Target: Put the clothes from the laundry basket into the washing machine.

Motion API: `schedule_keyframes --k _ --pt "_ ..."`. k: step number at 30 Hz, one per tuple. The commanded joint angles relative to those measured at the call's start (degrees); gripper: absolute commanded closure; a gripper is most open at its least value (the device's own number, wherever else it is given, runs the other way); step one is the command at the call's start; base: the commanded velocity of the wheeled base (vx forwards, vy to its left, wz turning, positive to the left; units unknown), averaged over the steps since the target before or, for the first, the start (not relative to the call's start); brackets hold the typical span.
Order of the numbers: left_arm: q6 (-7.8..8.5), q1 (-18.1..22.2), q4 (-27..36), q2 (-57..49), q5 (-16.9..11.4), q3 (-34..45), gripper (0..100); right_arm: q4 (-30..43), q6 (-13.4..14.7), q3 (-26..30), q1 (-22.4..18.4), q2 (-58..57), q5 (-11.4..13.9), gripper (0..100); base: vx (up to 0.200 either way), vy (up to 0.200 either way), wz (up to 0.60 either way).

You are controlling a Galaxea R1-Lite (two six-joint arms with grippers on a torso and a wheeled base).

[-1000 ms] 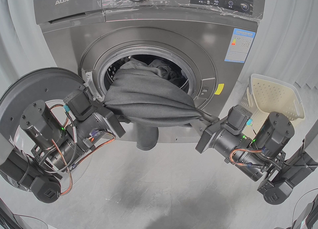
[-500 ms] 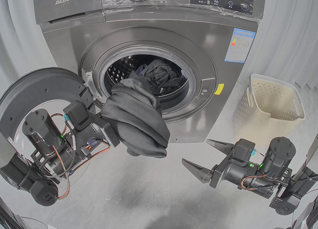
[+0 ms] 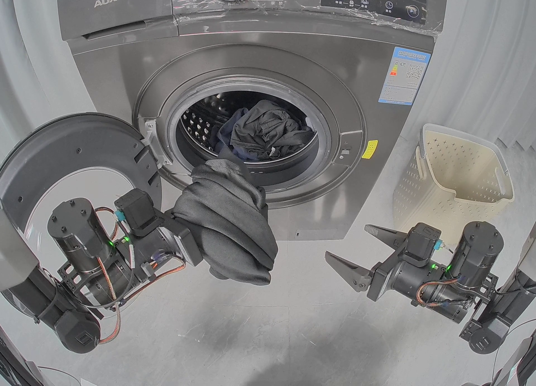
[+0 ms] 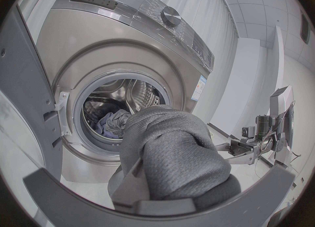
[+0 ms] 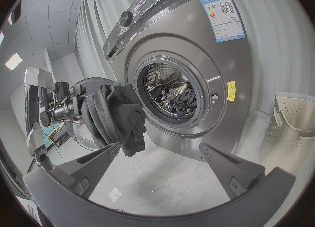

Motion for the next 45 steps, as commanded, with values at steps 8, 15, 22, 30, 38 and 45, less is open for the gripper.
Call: schedule_keyframes --k 8,15,22,30,38,45 --pt "0.98 0.01 0.05 0.58 -0.01 0.27 100 -0.04 -0.01 0.02 -0.36 0.34 -0.05 0 -0.025 0.025 0.0" --pt "3.79 -0.17 -0.04 0.49 -0.19 0.8 100 -0.04 0.08 -0.07 -0.27 0.43 -0.05 0 0.0 0.0 0.0" --pt "3.96 -0.43 -0.04 0.76 -0.19 0.54 100 -0.04 0.08 -0.25 -0.27 0.43 -0.05 0 0.171 0.0 0.0" --pt "3.96 -0.35 -0.12 1.55 -0.1 0.36 100 -0.04 0.08 -0.25 -0.27 0.43 -0.05 0 0.2 0.0 0.0" --pt "4.93 -0.7 -0.12 2.43 -0.1 0.71 100 -0.04 0.08 -0.25 -0.18 0.43 0.04 0 0.025 0.0 0.0" --pt "4.93 -0.79 -0.12 3.04 -0.1 0.54 100 -0.04 0.08 -0.34 -0.27 0.43 -0.05 0 0.057 0.0 0.0"
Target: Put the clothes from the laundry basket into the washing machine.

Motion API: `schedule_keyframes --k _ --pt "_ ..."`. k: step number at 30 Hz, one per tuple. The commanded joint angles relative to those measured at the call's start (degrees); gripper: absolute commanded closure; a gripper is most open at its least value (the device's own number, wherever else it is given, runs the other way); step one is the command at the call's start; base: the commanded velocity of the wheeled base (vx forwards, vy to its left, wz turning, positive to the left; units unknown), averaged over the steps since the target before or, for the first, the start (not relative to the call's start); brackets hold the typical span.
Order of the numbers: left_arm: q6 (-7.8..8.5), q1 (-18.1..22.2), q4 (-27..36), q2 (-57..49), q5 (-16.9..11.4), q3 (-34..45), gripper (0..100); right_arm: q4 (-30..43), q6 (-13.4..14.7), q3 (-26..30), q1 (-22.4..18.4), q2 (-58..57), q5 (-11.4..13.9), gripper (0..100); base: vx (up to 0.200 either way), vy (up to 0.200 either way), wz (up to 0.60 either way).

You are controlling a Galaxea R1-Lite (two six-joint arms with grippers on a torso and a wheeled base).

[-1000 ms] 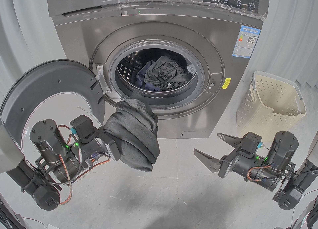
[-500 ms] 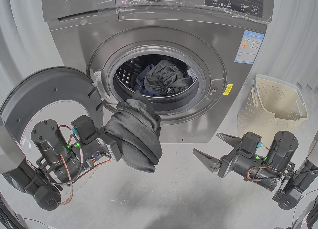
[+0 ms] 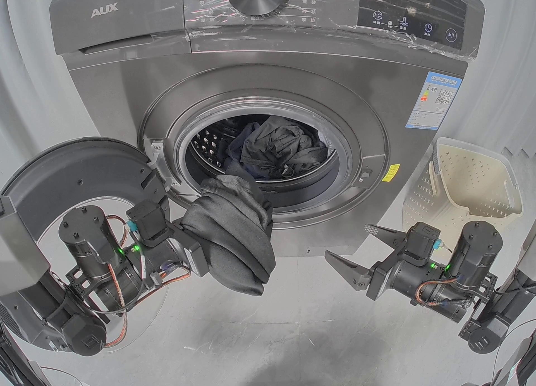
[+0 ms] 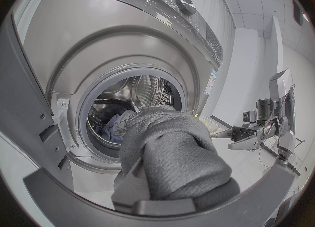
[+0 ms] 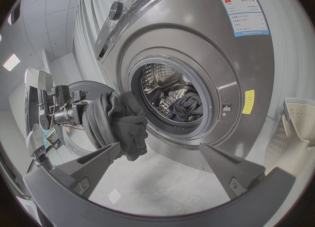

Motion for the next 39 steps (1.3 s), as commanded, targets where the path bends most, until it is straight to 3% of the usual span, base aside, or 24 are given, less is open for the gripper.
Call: schedule_keyframes --k 1,4,39 --pt "-0.02 -0.02 -0.01 0.79 -0.02 -0.12 100 -0.01 0.05 -0.01 -0.05 0.1 -0.01 0 0.2 0.0 0.0" --pt "-0.02 -0.11 -0.01 0.79 -0.02 0.05 100 -0.01 0.05 -0.01 -0.05 0.1 -0.01 0 0.2 0.0 0.0" --pt "1.04 -0.02 -0.01 1.5 0.07 0.23 100 -0.01 0.05 -0.01 0.12 0.1 -0.01 0 0.0 -0.017 0.0"
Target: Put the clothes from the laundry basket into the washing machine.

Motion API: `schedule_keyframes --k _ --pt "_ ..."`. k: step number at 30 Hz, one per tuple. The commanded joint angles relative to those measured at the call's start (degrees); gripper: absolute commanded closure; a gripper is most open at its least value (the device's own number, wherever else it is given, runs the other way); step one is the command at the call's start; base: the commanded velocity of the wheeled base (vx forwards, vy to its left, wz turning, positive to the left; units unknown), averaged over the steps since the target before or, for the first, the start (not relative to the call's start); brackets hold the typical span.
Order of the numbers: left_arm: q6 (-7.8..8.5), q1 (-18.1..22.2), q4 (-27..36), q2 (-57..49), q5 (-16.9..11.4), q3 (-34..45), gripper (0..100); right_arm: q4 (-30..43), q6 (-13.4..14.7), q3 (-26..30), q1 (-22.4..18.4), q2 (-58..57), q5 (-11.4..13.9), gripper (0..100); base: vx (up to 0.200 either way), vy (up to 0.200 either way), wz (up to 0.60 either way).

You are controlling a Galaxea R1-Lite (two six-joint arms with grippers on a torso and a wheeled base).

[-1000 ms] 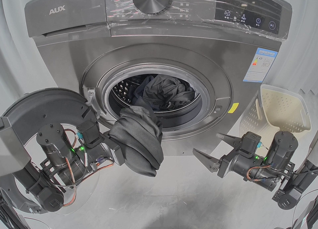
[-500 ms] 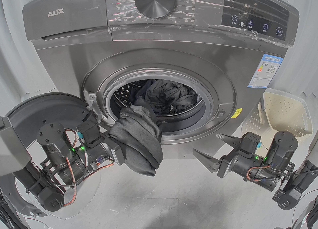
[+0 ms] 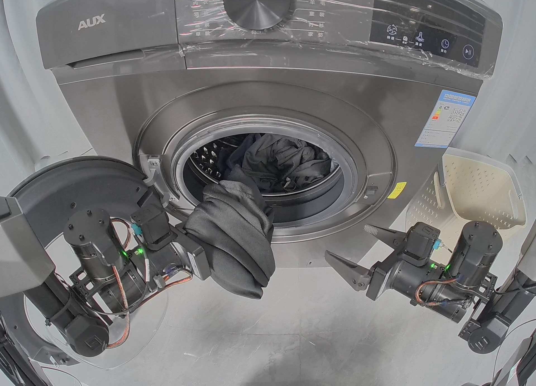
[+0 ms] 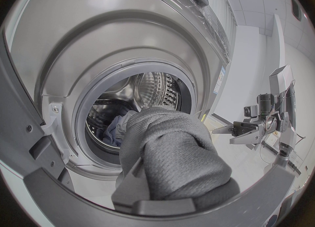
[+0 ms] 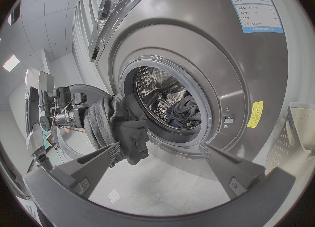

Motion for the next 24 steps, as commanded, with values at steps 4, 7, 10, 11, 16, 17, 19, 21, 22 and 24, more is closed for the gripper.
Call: schedule_keyframes --k 4,7,10,11,16,17,19,21,22,24 --pt "-0.02 -0.07 -0.08 0.04 0.01 -0.08 100 0.01 0.04 0.01 0.06 0.1 0.02 0 0.0 0.0 0.0" --pt "-0.02 0.11 -0.08 0.21 0.01 0.09 100 -0.07 0.04 0.01 0.06 0.1 0.02 0 0.0 0.0 0.0" --pt "0.07 -0.07 -0.08 0.83 0.01 0.36 100 -0.07 0.04 0.01 0.15 0.1 0.02 0 0.0 0.0 0.0" --pt "0.16 -0.16 0.01 0.92 0.01 0.45 100 0.01 0.04 0.01 0.15 0.1 0.02 0 0.0 0.0 0.0" --pt "0.16 -0.07 0.01 1.09 0.01 0.09 100 0.01 0.04 0.01 0.24 0.1 0.02 0 0.0 0.0 0.0" --pt "0.07 -0.07 0.01 1.09 0.01 0.18 100 0.01 0.04 0.01 0.24 0.1 0.02 0 0.2 0.0 0.0" --pt "0.07 -0.16 0.01 1.18 -0.08 0.09 100 0.01 0.04 0.01 0.24 0.1 0.02 0 0.2 0.0 0.0" --pt "0.16 -0.33 0.01 1.62 0.01 0.27 100 0.01 0.04 0.01 0.33 0.1 0.02 0 0.2 0.0 0.0" --pt "0.16 -0.42 -0.08 1.71 0.01 0.18 100 -0.07 0.04 0.01 0.33 0.1 0.02 0 0.2 0.0 0.0" --pt "0.16 -0.42 -0.08 1.88 0.01 0.27 100 -0.07 0.04 0.01 0.33 0.01 0.02 0 0.2 0.0 0.0"
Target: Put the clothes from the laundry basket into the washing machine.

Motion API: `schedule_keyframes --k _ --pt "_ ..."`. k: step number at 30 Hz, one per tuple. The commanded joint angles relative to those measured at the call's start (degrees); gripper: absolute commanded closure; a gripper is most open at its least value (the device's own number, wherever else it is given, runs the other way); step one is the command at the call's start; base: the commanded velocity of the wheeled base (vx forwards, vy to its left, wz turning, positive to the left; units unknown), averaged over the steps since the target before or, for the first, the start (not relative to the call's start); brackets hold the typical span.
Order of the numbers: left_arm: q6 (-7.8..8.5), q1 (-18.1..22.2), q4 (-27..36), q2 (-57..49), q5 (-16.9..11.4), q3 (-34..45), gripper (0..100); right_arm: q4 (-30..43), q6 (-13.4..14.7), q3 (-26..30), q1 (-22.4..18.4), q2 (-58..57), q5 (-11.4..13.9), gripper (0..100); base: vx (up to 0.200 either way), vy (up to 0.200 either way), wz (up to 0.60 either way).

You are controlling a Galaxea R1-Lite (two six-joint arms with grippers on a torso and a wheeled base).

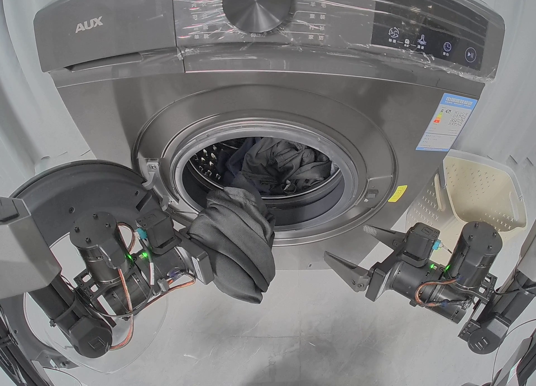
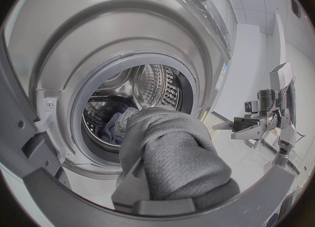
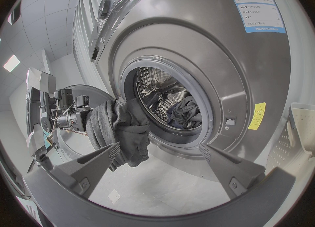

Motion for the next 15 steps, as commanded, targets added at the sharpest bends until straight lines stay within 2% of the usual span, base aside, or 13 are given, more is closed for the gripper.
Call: schedule_keyframes --k 1,15 --pt "-0.02 -0.1 -0.05 0.57 0.01 0.1 100 -0.01 -0.01 -0.01 0.06 0.01 0.02 0 0.2 0.0 0.0" --pt "-0.02 -0.54 -0.05 1.01 0.01 0.19 100 -0.01 -0.01 -0.01 0.15 0.01 0.02 0 0.0 0.0 0.0"
